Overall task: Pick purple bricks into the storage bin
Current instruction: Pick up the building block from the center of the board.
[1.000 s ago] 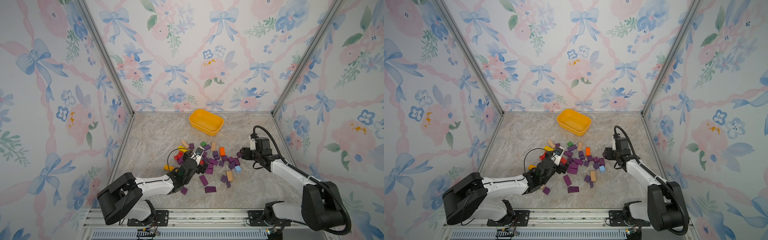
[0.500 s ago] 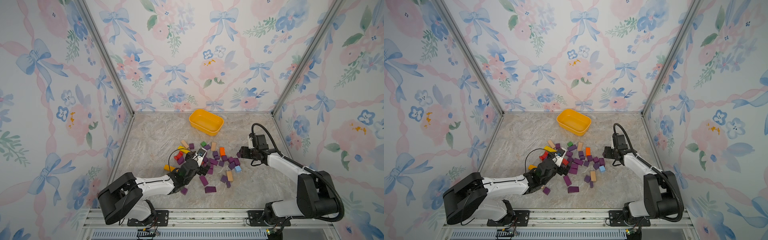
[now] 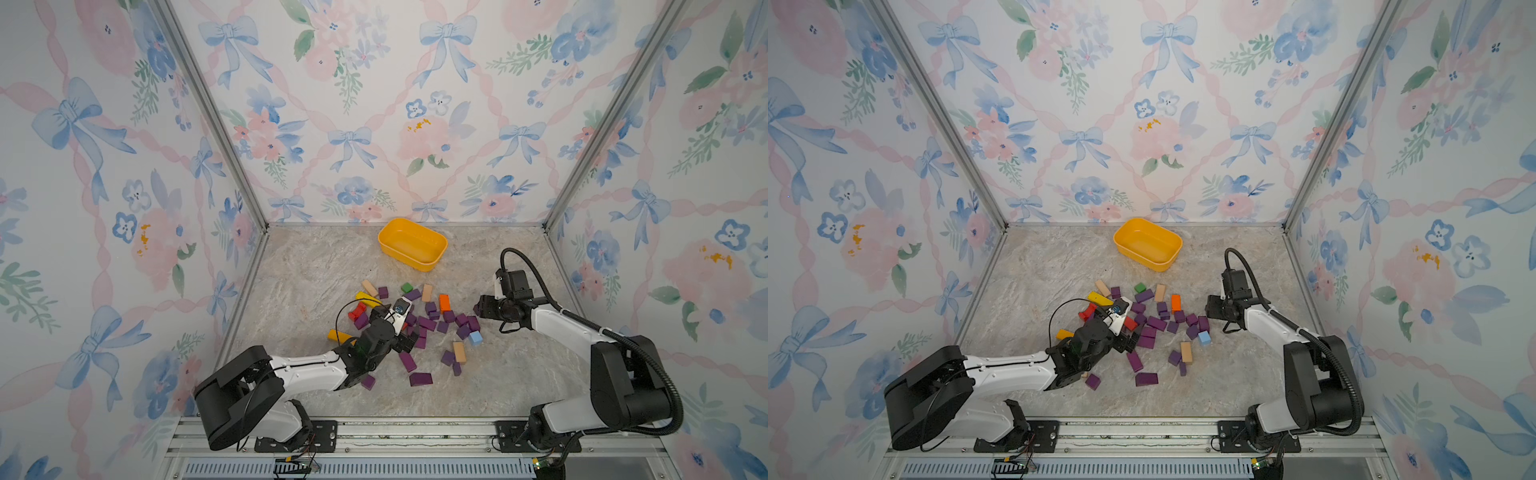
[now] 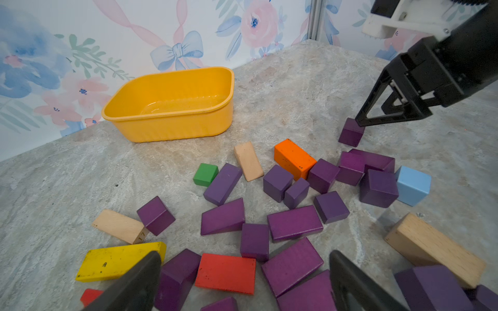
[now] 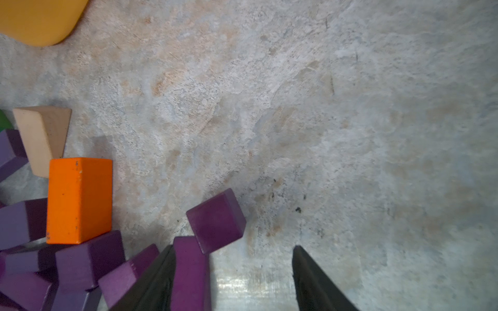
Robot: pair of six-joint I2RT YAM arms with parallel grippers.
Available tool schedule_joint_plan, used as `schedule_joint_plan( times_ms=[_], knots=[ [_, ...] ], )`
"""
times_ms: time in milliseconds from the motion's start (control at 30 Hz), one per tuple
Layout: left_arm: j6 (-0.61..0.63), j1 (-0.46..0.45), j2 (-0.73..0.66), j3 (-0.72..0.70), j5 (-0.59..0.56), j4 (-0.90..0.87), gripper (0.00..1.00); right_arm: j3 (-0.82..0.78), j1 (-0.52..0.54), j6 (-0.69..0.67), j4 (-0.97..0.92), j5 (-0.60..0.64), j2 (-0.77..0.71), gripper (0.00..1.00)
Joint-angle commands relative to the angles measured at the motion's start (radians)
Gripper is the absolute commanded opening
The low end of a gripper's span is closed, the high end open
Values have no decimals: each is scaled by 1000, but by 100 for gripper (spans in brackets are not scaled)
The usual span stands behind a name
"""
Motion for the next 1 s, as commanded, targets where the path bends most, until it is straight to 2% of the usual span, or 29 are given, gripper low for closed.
schedule_joint_plan(
  times_ms=[0, 500, 567, 633, 967],
  knots=[
    [-19, -3, -14, -13, 13, 1, 98, 28, 13, 13, -36, 10, 27, 66],
    [-24, -3, -43, -27, 15, 2, 98, 111, 27, 0, -97, 29, 127, 61],
    [-24, -3, -42, -28, 13, 2, 98, 121, 28, 0, -102, 31, 138, 59],
    [-25, -3, -37, -27, 15, 2, 98, 131, 29, 5, -101, 31, 153, 52],
    [-31, -3, -25, -22, 31, 0, 98, 188, 41, 14, -128, 50, 227, 52]
  ],
)
